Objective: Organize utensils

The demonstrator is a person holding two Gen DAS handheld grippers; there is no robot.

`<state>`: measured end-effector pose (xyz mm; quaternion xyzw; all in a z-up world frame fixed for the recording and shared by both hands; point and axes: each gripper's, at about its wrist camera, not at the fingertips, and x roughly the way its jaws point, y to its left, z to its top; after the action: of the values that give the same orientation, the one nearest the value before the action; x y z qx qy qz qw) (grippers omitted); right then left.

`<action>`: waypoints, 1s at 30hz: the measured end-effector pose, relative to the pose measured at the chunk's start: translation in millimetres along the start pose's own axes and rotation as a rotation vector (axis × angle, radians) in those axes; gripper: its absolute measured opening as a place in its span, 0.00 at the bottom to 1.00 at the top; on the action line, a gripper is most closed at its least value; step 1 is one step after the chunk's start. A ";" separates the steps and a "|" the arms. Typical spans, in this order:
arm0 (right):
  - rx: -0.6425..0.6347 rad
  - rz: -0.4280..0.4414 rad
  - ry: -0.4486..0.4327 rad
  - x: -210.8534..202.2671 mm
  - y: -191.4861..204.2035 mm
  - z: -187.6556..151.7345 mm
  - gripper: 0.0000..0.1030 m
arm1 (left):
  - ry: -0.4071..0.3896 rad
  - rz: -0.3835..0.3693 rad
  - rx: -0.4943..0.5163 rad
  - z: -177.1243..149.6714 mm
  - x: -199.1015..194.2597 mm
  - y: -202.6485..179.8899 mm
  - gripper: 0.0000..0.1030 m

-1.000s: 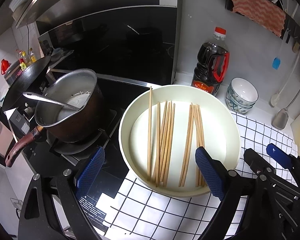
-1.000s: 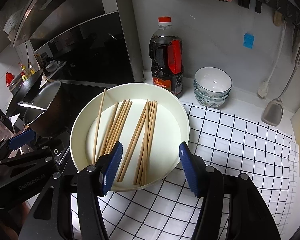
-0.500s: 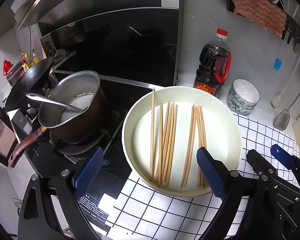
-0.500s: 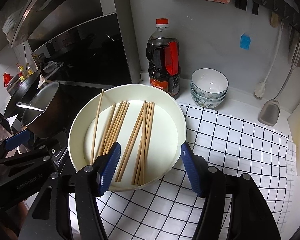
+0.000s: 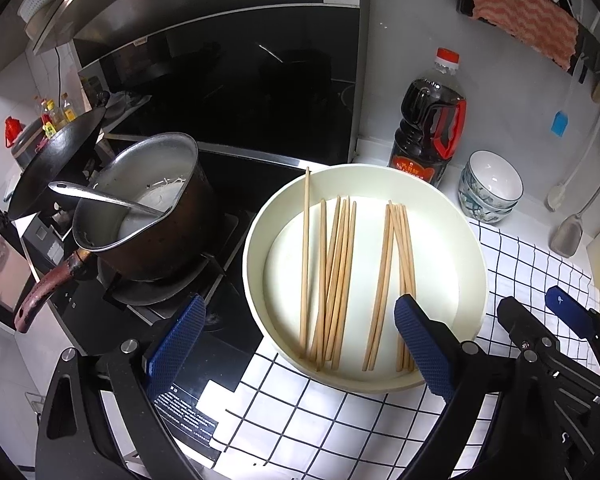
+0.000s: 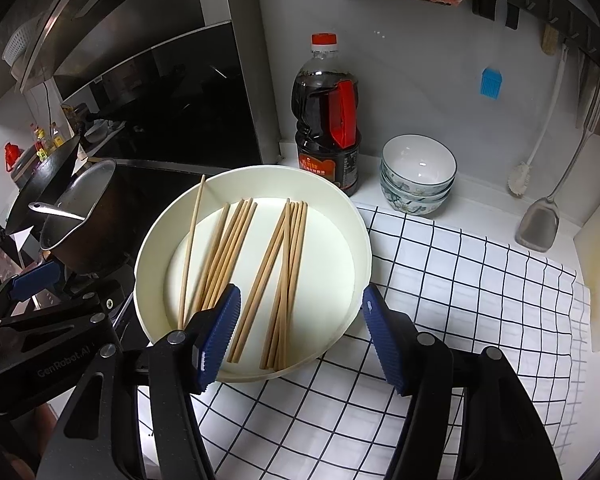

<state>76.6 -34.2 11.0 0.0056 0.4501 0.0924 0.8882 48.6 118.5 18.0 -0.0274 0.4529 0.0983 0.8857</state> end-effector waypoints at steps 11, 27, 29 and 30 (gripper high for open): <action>-0.003 -0.010 -0.003 0.2 -0.1 -0.2 0.59 | 0.008 0.007 -0.011 1.3 2.3 3.8 0.91; -0.002 -0.016 -0.006 -1.4 -0.8 -1.2 0.59 | 0.006 0.015 -0.006 1.3 2.1 2.6 0.91; -0.003 -0.017 -0.006 -1.6 -0.7 -1.4 0.59 | 0.004 0.015 -0.009 1.0 1.7 3.1 0.91; -0.003 -0.017 -0.006 -1.6 -0.8 -1.4 0.59 | 0.003 0.015 -0.010 0.4 1.4 3.4 0.91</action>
<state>74.7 -35.4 11.4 0.0009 0.4472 0.0856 0.8904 49.0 122.1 17.3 -0.0285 0.4538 0.1074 0.8841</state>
